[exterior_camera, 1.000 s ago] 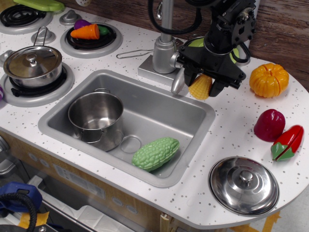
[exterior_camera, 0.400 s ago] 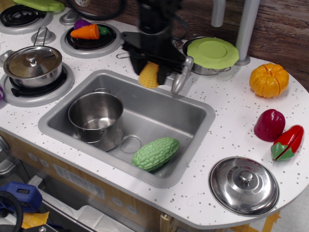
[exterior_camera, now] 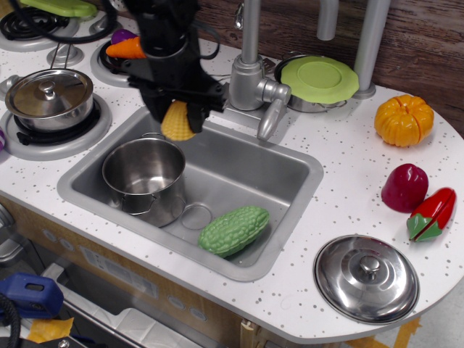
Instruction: Put corn in pot which is in sink
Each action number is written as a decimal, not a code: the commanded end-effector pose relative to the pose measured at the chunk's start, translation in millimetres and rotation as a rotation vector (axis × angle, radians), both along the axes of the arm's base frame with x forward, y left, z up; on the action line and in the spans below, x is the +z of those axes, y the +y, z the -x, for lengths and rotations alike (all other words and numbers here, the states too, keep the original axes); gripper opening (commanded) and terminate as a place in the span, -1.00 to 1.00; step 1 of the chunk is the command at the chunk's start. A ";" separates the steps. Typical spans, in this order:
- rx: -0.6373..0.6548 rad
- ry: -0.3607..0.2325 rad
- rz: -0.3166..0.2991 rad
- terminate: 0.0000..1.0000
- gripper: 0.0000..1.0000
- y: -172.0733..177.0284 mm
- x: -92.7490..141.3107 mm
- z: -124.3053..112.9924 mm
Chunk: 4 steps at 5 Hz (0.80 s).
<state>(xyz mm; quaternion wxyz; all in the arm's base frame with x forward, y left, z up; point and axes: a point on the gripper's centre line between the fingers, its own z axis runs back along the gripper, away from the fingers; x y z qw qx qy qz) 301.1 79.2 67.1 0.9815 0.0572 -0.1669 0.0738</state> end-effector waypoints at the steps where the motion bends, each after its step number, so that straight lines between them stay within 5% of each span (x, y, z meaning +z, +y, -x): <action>1: 0.046 -0.052 -0.051 -1.00 1.00 24.7 5.8 13.6; 4: -0.033 -0.097 -0.043 -1.00 1.00 58.2 -18.8 20.5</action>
